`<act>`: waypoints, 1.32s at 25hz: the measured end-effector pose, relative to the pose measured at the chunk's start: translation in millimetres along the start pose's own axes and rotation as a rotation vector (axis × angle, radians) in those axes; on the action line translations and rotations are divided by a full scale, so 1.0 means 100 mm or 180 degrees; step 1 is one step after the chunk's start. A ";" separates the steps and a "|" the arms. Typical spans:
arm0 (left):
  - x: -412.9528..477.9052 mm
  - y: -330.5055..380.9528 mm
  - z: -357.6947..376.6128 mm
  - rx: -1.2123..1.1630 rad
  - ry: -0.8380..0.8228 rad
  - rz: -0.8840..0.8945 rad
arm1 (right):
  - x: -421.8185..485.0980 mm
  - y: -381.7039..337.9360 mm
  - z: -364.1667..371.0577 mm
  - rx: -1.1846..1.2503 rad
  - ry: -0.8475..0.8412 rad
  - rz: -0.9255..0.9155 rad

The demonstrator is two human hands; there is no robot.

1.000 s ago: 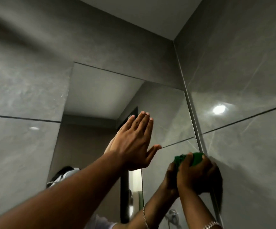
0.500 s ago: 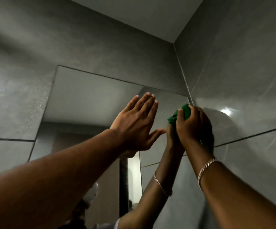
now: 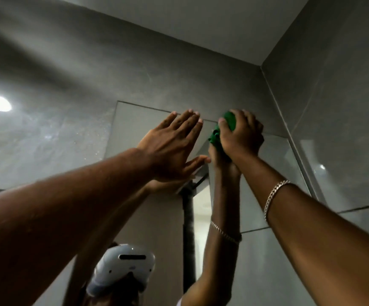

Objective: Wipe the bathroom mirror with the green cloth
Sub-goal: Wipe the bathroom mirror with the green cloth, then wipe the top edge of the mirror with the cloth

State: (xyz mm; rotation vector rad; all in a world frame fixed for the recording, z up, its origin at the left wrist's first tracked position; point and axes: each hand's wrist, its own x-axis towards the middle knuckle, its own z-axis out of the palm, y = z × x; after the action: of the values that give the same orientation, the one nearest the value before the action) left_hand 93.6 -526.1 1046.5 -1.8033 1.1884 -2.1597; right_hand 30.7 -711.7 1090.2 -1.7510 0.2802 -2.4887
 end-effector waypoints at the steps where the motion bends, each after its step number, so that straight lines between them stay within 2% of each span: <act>1: -0.05 -0.06 -0.03 0.0031 -0.0003 -0.0024 | -0.05 -0.15 0.04 0.0041 -0.0023 -0.0160; 7: -0.43 -0.51 -0.28 0.0227 -0.0072 -0.0219 | -0.30 -0.92 0.20 0.0396 -0.0462 -0.0891; 10: -0.76 -0.59 -0.42 -0.0157 0.0197 -0.0517 | -0.47 -1.09 0.14 0.0799 -0.0682 -0.1071; 15: -1.36 -0.18 -0.54 -0.1852 0.1289 -0.1829 | -1.06 -1.37 -0.04 0.1070 -0.1169 -0.1349; 17: -1.53 -0.01 -0.64 -0.2449 0.1601 -0.2618 | -1.39 -1.50 -0.17 0.1324 -0.1417 -0.1396; 18: -1.58 0.04 -0.71 -0.2789 0.1689 -0.3119 | -1.55 -1.58 -0.25 0.1561 -0.1492 -0.1368; 20: -1.70 0.09 -0.88 -0.3678 0.1508 -0.4108 | -1.93 -1.73 -0.42 0.2066 -0.1640 -0.1245; 22: -1.92 0.13 -1.08 -0.4548 0.1126 -0.4695 | -2.35 -1.87 -0.63 0.2507 -0.1812 -0.0898; 23: -2.08 0.16 -1.21 -0.4728 0.0980 -0.4794 | -2.55 -1.93 -0.76 0.2726 -0.1957 -0.0604; 26: -2.60 0.26 -1.58 -0.4696 0.0746 -0.4778 | -3.05 -2.11 -1.16 0.3520 -0.2417 0.0350; 28: -3.01 0.38 -1.85 -0.4759 0.0515 -0.4598 | -3.36 -2.21 -1.46 0.3970 -0.2419 0.1234; 31: -3.77 0.57 -2.33 -0.4844 0.0137 -0.4732 | -4.08 -2.43 -2.01 0.3961 -0.2814 0.2742; 33: -4.39 0.68 -2.58 -0.4671 -0.0171 -0.5018 | -4.69 -2.58 -2.32 0.3934 -0.3242 0.3299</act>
State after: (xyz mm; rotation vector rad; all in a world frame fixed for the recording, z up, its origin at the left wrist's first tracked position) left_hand -25.8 -216.4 654.3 -4.5023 1.7867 -0.9195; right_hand -18.4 -353.5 632.3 -1.3716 -0.3127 -0.5529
